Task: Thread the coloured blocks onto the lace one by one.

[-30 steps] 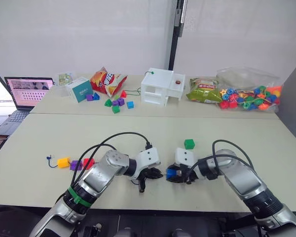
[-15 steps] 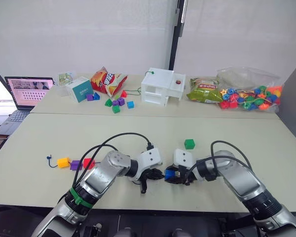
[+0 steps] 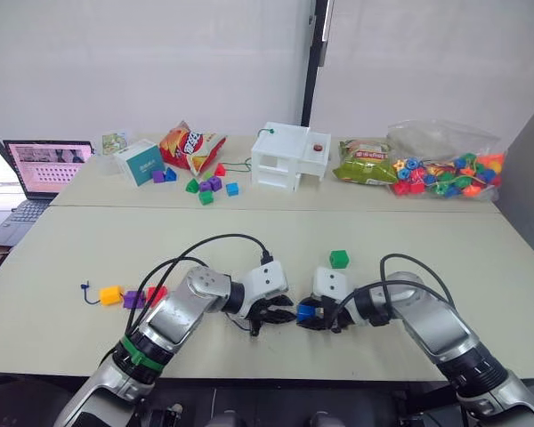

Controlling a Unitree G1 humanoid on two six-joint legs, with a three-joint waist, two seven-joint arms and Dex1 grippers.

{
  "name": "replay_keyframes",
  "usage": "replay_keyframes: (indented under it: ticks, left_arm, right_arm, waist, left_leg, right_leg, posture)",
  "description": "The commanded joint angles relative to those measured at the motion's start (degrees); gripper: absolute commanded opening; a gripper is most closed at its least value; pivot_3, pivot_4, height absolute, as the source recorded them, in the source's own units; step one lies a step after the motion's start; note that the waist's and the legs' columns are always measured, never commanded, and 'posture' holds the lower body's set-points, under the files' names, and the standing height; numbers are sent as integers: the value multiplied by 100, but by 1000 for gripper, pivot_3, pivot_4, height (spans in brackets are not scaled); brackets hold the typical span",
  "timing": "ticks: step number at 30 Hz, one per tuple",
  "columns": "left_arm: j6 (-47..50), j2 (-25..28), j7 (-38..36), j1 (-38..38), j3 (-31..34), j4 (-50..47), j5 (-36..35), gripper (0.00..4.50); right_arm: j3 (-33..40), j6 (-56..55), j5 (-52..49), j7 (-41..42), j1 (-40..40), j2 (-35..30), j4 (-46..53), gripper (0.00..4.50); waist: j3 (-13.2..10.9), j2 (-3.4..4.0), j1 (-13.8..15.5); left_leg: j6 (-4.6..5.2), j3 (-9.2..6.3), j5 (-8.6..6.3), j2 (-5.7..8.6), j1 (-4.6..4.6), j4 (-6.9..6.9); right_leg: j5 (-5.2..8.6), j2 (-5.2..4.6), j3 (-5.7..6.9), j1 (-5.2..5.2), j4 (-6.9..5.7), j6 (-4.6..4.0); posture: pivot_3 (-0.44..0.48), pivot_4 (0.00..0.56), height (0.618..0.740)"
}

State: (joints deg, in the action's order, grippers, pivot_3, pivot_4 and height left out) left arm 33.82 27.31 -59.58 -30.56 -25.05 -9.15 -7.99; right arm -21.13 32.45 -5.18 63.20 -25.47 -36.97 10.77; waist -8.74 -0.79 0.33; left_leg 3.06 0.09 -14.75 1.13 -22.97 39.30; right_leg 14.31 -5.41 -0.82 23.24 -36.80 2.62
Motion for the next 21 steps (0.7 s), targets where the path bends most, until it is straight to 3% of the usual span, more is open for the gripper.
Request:
replay_keyframes:
  ticks: [1, 7, 13, 21]
  left_arm:
    - [-58, 327, -156, 138, 263, -312, -161, 2671]
    - [-192, 704, -41, 531, 383, -287, -68, 2671]
    - [-359, 617, 201, 914, 301, -165, 34, 2671]
    - [-527, 379, 326, 930, 203, 50, 82, 214]
  right_arm:
    - [-47, 44, 34, -126, 108, 14, 1, 1311]
    - [0, 45, 15, -171, 111, -9, -34, 1311]
    - [16, 70, 1, -184, 53, -16, -48, 1311]
    - [10, 124, -13, -168, -3, -32, 15, 1311]
  waist:
    - [0, 0, -29]
    - [0, 0, -32]
    - [0, 0, -28]
    - [2, 0, -23]
  left_leg:
    - [0, -1, 0, -1, 1, 0]
    - [0, 0, 0, -1, 5, -3]
    - [0, 0, 0, -2, 12, -3]
    - [0, 0, 0, -1, 13, -4]
  right_leg:
    - [0, 1, 0, 0, -1, 0]
    - [1, -2, 0, -3, -1, -2]
    - [1, -3, -1, -9, -1, -2]
    - [1, -4, -1, -10, -2, -2]
  posture:
    - [0, 150, 740]
    - [0, 150, 740]
    - [0, 150, 740]
    - [0, 150, 740]
